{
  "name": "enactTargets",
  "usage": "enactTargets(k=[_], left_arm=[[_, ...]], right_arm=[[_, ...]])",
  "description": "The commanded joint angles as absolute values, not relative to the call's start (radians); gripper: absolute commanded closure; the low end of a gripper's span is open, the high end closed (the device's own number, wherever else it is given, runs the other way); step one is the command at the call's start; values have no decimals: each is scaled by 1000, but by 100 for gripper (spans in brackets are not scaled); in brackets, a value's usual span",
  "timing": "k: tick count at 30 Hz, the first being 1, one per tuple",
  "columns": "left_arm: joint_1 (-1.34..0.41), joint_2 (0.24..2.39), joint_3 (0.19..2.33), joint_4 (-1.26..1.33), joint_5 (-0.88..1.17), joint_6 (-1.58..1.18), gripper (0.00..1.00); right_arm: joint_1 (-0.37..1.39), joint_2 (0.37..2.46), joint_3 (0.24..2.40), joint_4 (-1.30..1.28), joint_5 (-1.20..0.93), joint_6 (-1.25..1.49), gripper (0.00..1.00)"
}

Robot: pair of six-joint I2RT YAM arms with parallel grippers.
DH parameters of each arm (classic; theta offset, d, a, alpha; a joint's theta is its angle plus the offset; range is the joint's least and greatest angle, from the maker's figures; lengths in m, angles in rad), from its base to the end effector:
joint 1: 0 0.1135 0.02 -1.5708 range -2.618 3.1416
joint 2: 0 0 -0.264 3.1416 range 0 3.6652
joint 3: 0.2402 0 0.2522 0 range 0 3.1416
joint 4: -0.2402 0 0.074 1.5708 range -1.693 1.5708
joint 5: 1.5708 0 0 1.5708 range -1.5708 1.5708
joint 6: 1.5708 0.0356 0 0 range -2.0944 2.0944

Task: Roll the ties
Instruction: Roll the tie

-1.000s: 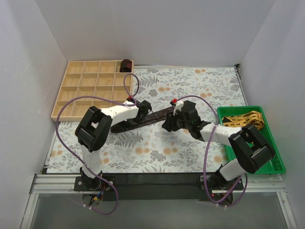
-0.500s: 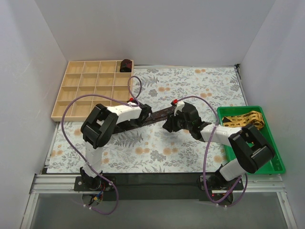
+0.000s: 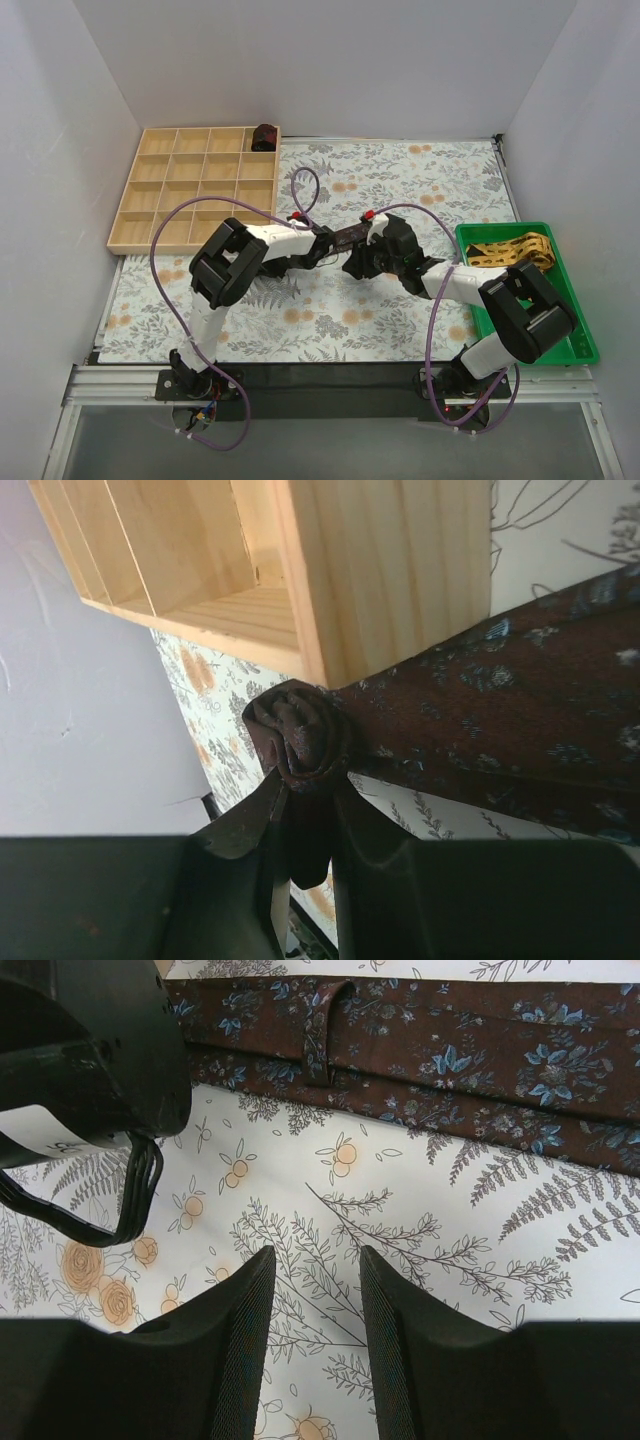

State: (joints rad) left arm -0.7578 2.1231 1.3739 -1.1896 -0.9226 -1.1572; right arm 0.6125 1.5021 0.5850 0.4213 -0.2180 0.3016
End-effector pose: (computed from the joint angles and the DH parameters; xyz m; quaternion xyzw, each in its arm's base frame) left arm 0.2696 -0.2161 0.1262 -0.0948 0.8790 0.3858 0.2635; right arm 0.2362 0.1754 0.1672 -0.1872 0.8350 0.3085 0.4155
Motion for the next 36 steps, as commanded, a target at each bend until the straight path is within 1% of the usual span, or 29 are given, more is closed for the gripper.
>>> enactTargets(k=[1, 4, 6, 7, 8, 11, 12, 18, 21, 22, 23, 25, 28, 31, 32, 33, 35, 36], left_arm=[[-755, 2097, 1388, -1098, -884, -1140, 87], [-755, 2072, 1388, -1046, -856, -1103, 83], [-755, 2062, 1391, -1011, -830, -1083, 73], [-755, 2054, 1394, -1000, -819, -1071, 72], [-753, 2046, 1400, -985, -802, -1066, 69], [-755, 2043, 1413, -992, -811, -1072, 67], [-755, 2042, 1419, -999, -816, -1075, 64], [-755, 2023, 1463, -1016, -818, -1074, 63], [-755, 1985, 1470, -979, -769, -1033, 63], [-755, 1973, 1470, -971, -732, -1026, 58], [-755, 1959, 1471, -951, -715, -1020, 57], [-755, 1918, 1457, -931, -672, -1002, 56], [-749, 1888, 1442, -919, -655, -1000, 53], [-744, 1849, 1421, -939, -649, -1014, 53], [-742, 1826, 1405, -922, -629, -1012, 45], [-729, 1803, 1388, -910, -612, -1011, 44], [-706, 1720, 1330, -864, -568, -1005, 38], [-675, 1689, 1307, -845, -525, -1003, 37]], right_arm=[[606, 1488, 577, 466, -230, 304, 60], [606, 1494, 577, 471, -238, 304, 60], [607, 1494, 577, 474, -247, 307, 60], [607, 1494, 575, 474, -248, 305, 60], [607, 1488, 572, 476, -250, 305, 60], [606, 1483, 571, 477, -255, 307, 60], [606, 1482, 571, 477, -262, 307, 60], [607, 1467, 569, 480, -290, 308, 60], [606, 1457, 574, 483, -314, 304, 60], [606, 1456, 574, 486, -319, 304, 60], [607, 1454, 574, 486, -321, 302, 60], [606, 1453, 572, 488, -322, 304, 60], [607, 1448, 571, 488, -327, 305, 60], [609, 1442, 580, 491, -340, 310, 60], [609, 1442, 584, 491, -347, 311, 60], [611, 1446, 594, 491, -360, 316, 60], [617, 1471, 624, 505, -379, 336, 60], [621, 1483, 635, 512, -394, 348, 60]])
